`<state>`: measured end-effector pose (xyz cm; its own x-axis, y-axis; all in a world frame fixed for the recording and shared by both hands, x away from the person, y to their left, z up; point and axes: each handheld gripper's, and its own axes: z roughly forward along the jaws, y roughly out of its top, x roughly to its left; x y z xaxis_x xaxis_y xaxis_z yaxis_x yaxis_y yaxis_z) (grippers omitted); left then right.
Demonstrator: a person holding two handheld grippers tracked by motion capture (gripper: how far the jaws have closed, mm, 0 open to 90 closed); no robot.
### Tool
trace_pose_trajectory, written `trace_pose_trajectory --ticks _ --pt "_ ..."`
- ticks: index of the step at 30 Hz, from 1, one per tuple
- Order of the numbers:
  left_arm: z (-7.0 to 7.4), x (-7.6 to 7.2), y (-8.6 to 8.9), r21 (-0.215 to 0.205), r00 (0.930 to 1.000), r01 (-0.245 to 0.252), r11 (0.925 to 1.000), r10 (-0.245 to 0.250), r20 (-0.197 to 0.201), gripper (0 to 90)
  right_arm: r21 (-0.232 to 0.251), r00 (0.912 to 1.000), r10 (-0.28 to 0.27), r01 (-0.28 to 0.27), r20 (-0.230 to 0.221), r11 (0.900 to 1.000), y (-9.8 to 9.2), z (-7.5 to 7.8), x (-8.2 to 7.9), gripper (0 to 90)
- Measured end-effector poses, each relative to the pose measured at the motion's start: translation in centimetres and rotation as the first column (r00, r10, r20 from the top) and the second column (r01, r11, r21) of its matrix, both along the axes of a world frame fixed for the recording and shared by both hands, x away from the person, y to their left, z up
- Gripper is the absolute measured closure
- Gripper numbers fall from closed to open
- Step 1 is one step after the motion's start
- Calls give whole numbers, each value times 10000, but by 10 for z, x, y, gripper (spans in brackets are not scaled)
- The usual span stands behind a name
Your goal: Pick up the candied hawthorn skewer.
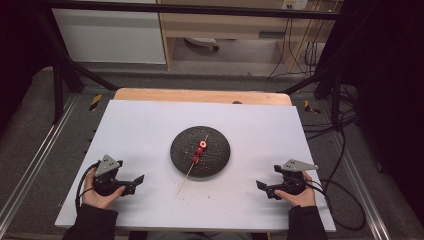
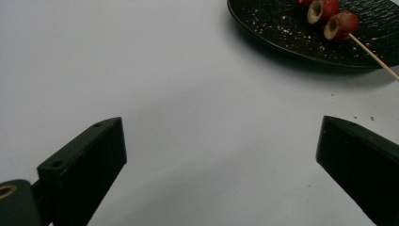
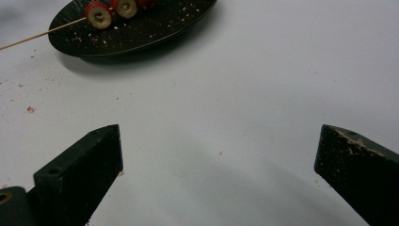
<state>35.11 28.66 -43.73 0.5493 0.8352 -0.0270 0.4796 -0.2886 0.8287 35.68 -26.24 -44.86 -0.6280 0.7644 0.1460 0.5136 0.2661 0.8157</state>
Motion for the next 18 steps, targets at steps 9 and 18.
trace_pose_trajectory --ticks 9,18 --pt "5 -2 -11 174 9997 211 9996 -212 80 5 -35 10000 -42 42 -9 10000 1 1 0 29" --pt "19 1 -38 94 9998 145 9999 -146 156 24 -90 10000 17 -18 -39 10000 5 3 1 30"
